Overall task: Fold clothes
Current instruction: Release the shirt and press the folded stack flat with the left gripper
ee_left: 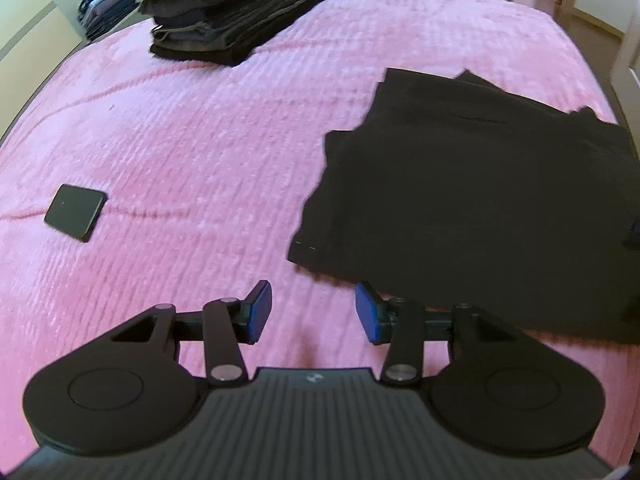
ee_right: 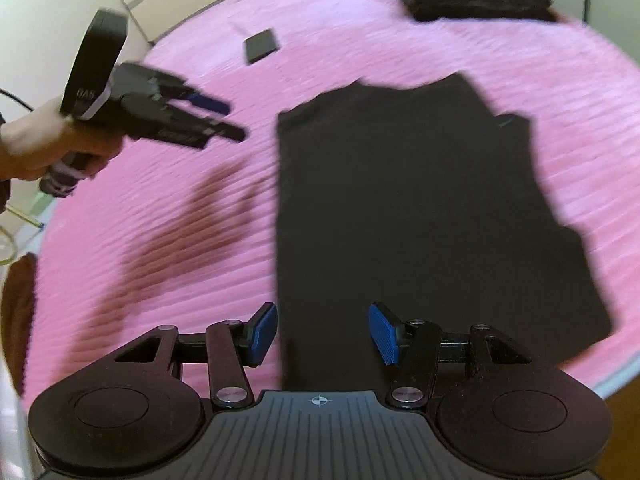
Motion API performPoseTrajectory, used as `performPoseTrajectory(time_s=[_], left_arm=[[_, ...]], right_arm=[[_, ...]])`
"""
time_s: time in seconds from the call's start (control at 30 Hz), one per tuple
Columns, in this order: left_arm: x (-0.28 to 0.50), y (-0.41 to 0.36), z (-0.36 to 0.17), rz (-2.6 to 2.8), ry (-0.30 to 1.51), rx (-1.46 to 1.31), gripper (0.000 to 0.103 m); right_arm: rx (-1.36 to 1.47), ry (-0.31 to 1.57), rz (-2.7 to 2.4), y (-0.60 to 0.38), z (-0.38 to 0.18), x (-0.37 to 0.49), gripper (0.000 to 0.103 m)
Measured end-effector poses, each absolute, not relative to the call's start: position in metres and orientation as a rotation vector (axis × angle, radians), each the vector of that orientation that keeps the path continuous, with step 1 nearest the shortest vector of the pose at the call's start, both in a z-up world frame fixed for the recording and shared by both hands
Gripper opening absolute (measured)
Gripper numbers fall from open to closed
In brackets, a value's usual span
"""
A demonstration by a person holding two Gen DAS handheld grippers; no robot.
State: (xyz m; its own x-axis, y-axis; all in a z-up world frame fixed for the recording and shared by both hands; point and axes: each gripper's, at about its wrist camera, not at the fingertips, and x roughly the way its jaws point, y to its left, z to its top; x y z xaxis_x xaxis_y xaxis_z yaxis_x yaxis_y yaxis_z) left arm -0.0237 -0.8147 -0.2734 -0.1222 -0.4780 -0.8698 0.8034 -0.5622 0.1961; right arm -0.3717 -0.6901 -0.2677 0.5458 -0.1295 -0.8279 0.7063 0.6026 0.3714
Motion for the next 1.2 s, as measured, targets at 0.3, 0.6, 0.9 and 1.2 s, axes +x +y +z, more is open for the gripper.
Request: performPoseTrajectory(time_s=[0.3, 0.6, 0.9, 1.2], left_arm=[[-0.041, -0.794, -0.284, -1.920, 0.331, 1.291, 0.041], [-0.059, -0.817, -0.288, -2.009, 0.251, 1.375, 0.041], [-0.064, -0.853, -0.315, -1.920, 0.444, 1.441, 0.041], [-0.145, -0.874, -0.284, -2.075, 0.346, 1.423, 0.038]], right_arm=[[0.824, 0.940, -0.583, -0.678, -0.283, -0.379, 0.055], [0.832, 0.854, -0.782, -0.710, -0.268, -0.409, 0.055], [0.935, 0.845, -0.974, -0.758, -0.283, -0.476, 0.055], [0.995, 0.789, -0.914, -0.784, -0.283, -0.482, 0.055]])
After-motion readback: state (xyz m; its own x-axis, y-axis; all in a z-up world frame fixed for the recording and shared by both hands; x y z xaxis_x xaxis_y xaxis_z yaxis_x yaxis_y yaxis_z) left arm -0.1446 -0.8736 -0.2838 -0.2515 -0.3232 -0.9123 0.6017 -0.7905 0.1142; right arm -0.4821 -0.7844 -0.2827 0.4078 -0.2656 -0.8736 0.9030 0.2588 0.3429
